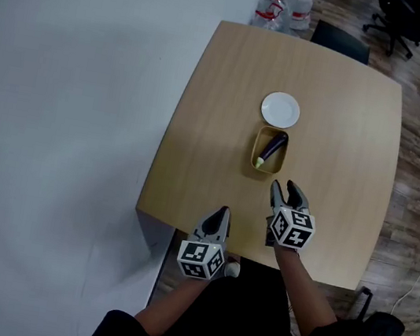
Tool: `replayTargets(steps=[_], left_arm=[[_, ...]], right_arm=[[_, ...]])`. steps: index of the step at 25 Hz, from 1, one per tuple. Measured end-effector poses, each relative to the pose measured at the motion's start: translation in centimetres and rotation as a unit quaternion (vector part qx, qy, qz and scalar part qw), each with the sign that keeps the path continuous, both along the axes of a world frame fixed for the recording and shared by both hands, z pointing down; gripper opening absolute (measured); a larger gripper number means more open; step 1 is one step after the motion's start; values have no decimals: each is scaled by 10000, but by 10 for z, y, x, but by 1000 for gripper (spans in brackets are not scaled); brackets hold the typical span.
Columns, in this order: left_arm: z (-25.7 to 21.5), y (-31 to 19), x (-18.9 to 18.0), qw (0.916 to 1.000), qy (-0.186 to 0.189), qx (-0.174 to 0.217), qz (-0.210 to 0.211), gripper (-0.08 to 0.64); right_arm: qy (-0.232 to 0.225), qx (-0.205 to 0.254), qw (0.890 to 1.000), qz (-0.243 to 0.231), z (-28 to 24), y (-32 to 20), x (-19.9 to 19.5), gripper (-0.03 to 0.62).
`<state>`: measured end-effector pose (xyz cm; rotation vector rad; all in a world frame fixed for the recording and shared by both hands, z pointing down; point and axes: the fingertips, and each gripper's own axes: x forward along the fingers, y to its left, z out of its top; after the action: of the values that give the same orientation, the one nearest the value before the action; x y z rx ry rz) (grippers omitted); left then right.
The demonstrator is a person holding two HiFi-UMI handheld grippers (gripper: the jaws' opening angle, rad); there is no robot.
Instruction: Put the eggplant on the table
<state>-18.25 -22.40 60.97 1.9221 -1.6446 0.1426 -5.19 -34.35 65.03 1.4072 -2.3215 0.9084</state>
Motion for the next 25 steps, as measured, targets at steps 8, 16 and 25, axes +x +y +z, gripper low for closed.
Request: replayTargets(steps=[8, 16, 25], left_arm=[[-41, 74, 4, 9988, 131, 467, 10, 15], [-107, 134, 12, 9941, 299, 1025, 163, 15], [-124, 180, 51, 9898, 213, 1314, 508, 15]], right_arm=[[23, 933, 9941, -561, -94, 105, 1, 72], [-42, 1291, 9889, -741, -139, 225, 1, 63], [293, 1415, 9869, -719, -147, 285, 30, 63]])
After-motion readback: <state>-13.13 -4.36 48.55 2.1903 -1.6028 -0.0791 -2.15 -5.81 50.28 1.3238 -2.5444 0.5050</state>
